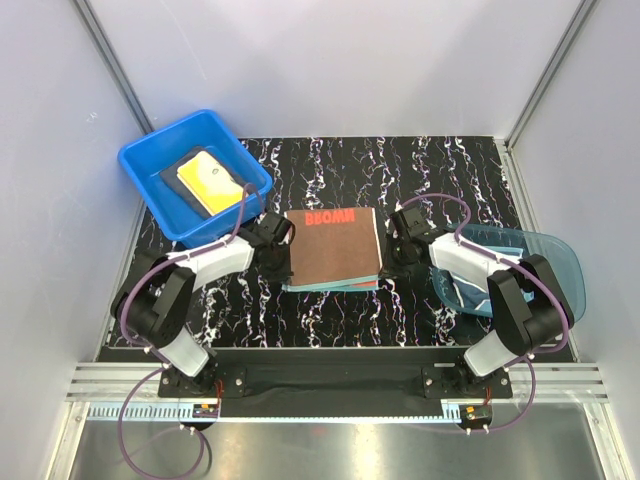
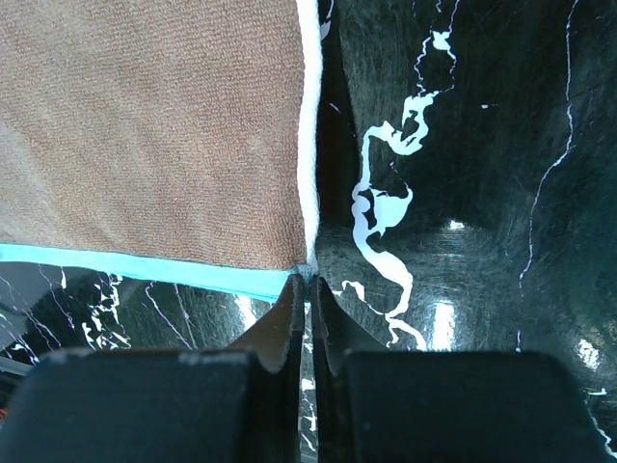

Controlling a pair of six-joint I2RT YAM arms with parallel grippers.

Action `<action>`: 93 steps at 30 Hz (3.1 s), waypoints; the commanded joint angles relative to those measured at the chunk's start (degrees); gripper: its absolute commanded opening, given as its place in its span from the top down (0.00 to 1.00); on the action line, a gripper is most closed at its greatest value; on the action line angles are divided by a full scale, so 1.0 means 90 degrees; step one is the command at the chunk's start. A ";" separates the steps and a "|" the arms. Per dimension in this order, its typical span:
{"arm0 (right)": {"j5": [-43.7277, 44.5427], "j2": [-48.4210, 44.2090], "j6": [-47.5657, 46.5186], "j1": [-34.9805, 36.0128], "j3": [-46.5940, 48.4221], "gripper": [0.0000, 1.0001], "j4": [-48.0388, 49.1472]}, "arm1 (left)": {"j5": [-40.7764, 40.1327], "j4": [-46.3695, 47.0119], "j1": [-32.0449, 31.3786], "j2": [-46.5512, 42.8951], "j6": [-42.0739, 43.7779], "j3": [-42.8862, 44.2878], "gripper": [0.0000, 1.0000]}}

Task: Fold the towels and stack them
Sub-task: Fold the towel

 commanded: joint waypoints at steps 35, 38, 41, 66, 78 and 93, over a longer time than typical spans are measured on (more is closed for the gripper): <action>-0.0519 -0.0565 0.0184 -0.0006 0.0223 1.00 0.0220 | -0.0768 -0.0930 0.0019 -0.0523 0.0330 0.0880 1.00; -0.1125 -0.0781 0.0614 -0.0006 -0.0675 1.00 0.1332 | -0.0817 -0.0862 0.0097 -0.0465 0.0359 0.0626 1.00; -0.1301 -0.0772 0.0859 -0.0006 -0.1097 1.00 0.1921 | -0.0779 -0.0677 0.0253 -0.0523 0.0369 0.0450 1.00; -0.1156 -0.0401 0.1709 0.0414 -0.2093 1.00 0.3213 | -0.0456 -0.0559 0.0625 -0.0269 0.0877 0.0283 1.00; -0.0746 -0.1043 0.1231 0.0414 -0.1734 1.00 0.2120 | 0.0120 -0.0373 0.0586 -0.0503 0.0623 -0.0059 1.00; -0.0413 -0.1085 0.0957 0.0414 -0.2103 1.00 0.1581 | 0.0462 0.0281 0.0488 -0.0710 0.0349 -0.0801 1.00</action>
